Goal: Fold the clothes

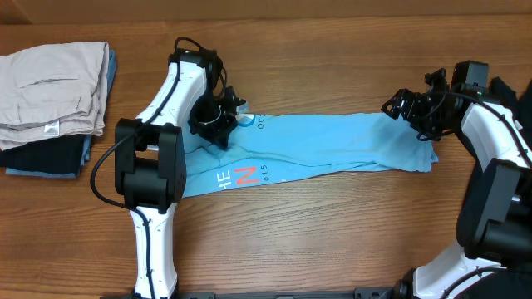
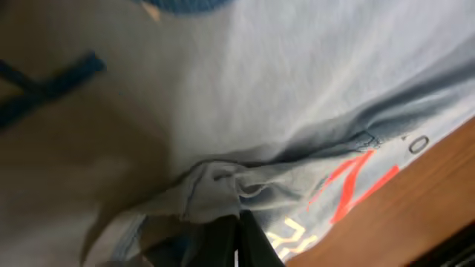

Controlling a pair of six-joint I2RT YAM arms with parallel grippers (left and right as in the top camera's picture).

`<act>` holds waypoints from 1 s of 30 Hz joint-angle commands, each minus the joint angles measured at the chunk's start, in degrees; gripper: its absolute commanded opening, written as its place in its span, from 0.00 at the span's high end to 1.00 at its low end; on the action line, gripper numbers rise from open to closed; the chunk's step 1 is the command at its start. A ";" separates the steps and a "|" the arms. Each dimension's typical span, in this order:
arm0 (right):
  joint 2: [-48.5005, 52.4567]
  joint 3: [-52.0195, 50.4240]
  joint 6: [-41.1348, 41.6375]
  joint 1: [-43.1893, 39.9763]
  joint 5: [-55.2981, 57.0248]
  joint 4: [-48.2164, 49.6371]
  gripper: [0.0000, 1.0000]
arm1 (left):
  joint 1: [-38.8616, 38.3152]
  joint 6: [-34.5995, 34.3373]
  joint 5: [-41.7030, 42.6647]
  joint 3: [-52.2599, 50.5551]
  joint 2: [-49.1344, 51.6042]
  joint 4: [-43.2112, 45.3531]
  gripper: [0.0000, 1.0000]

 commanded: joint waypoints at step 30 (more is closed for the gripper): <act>0.04 1.38 -0.02 0.28 -0.11 0.26 0.00 | -8.74 -25.22 -1.95 -9.29 0.52 -14.34 0.96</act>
